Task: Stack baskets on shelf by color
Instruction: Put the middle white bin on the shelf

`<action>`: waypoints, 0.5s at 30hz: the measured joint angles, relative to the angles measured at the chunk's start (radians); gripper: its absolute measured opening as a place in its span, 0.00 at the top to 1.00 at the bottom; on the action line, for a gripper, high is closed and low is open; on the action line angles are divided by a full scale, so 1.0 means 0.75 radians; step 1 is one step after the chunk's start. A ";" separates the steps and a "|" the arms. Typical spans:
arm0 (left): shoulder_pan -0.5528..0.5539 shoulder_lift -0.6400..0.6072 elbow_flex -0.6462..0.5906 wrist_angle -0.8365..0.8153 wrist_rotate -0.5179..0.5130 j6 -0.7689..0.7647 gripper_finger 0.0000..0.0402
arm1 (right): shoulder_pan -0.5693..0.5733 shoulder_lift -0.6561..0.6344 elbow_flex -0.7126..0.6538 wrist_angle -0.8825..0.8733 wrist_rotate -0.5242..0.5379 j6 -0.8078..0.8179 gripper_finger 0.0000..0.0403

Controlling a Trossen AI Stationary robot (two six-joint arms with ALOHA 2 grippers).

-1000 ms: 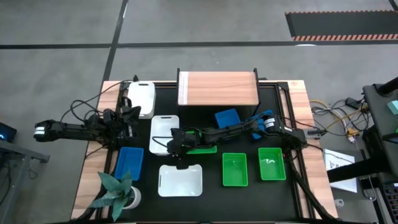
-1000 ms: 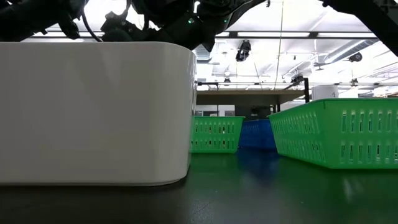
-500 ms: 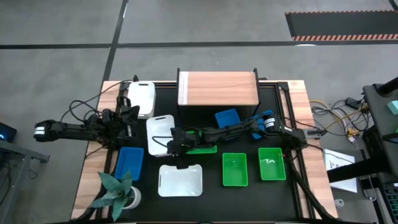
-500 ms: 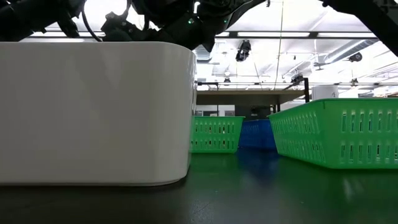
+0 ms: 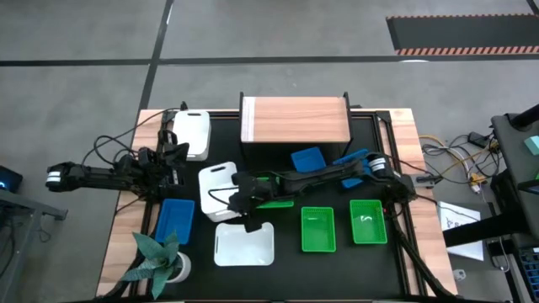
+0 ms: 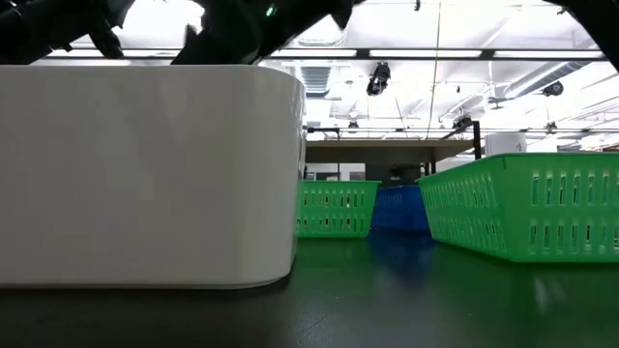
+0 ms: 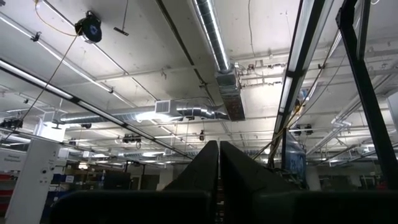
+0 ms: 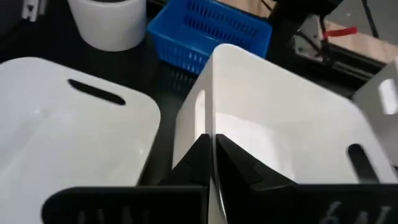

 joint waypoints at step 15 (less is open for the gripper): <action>0.000 -0.001 0.001 0.000 0.000 -0.004 1.00 | 0.020 -0.390 -0.001 -0.413 0.002 -0.134 0.98</action>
